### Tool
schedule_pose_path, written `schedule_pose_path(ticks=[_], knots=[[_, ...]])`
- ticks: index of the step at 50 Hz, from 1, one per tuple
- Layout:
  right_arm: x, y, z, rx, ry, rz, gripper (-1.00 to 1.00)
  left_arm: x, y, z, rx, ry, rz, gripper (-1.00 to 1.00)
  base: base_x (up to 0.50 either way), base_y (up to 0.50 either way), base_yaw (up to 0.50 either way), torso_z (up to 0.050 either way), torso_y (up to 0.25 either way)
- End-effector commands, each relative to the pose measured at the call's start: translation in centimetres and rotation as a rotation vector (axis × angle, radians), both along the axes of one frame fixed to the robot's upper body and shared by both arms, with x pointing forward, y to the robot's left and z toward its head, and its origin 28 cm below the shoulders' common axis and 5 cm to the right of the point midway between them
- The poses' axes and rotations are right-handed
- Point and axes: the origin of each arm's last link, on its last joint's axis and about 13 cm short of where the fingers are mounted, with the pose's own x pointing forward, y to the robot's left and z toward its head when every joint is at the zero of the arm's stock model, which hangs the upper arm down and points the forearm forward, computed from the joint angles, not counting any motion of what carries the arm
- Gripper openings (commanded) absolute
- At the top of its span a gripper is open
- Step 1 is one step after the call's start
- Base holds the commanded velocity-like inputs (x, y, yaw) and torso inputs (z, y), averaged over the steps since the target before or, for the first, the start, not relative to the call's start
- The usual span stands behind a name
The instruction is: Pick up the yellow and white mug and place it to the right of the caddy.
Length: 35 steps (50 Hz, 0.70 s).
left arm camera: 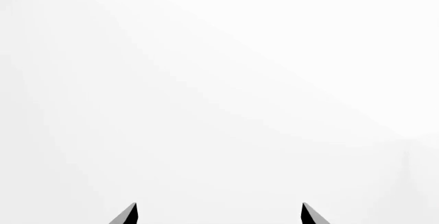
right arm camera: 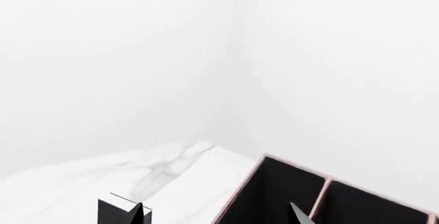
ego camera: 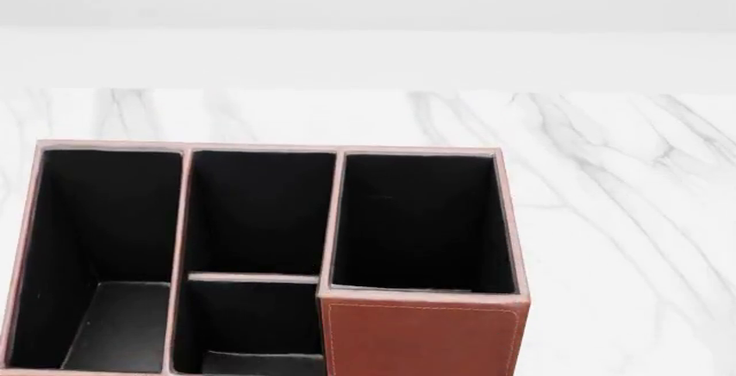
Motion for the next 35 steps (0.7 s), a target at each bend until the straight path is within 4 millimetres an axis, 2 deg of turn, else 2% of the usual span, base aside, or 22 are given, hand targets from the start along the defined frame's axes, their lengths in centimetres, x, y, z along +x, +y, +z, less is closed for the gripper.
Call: schedule_pose_path(ticks=[1,18,35], knots=[[-1.2,1.2,-0.4,0.034,0.002,0.038,1.0,-0.2,0.1,0.1,0.005,0.026,-0.027,1.0,0.0,0.0,0.0,0.0,0.0],[-2.7,2.1,-1.4,0.054,0.019,0.021,1.0,-0.2,0.1,0.1,0.004,0.027,-0.028,1.0,0.0,0.0,0.0,0.0,0.0],[-3.1,2.8,-4.9,-0.021,0.139,0.039,1.0,-0.1,0.0,0.0,0.001,0.03,-0.034,1.0,0.0,0.0,0.0,0.0,0.0]])
